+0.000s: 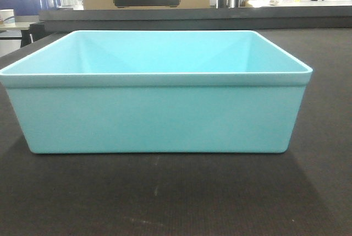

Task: Fetch blue bin and place on conveyor start

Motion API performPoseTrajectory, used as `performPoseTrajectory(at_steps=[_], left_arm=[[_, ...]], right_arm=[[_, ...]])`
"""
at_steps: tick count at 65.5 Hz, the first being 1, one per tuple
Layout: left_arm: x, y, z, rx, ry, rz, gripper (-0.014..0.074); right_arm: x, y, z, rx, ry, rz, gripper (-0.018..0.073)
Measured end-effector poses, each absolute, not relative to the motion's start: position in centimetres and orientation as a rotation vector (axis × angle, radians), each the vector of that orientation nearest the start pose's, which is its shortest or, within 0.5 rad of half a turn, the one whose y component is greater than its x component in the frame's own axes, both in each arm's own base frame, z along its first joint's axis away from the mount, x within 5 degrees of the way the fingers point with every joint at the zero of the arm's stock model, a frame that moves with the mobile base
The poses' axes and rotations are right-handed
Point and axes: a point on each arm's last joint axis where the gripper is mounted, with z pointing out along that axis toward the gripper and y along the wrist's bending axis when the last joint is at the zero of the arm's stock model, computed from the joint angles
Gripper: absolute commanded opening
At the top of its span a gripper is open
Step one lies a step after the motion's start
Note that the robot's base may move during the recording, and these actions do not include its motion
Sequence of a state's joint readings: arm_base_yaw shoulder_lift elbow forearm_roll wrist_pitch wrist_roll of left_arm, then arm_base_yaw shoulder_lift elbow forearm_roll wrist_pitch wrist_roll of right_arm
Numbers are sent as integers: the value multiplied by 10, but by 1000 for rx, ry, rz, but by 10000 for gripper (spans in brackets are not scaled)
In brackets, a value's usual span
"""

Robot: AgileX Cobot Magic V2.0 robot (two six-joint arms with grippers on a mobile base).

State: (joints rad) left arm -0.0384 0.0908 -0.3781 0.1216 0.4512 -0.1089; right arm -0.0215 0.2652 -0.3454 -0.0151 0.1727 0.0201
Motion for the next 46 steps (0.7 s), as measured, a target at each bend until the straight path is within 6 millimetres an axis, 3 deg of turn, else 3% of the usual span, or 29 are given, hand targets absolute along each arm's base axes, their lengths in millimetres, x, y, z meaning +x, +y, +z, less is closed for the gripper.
performPoseTrajectory(at_steps=[5,26,46], left_arm=[[39,3,282,-8,1609,30,-111],[56,3,208,-21,1604,47,-111],[57,2,205,-20,1568,42,-111]], right_arm=[[72,-2,297,23,1576,-15,-162],[72,-2,298,24,1571,-15,-162],[72,-2,298,25,1571,-17,-162]])
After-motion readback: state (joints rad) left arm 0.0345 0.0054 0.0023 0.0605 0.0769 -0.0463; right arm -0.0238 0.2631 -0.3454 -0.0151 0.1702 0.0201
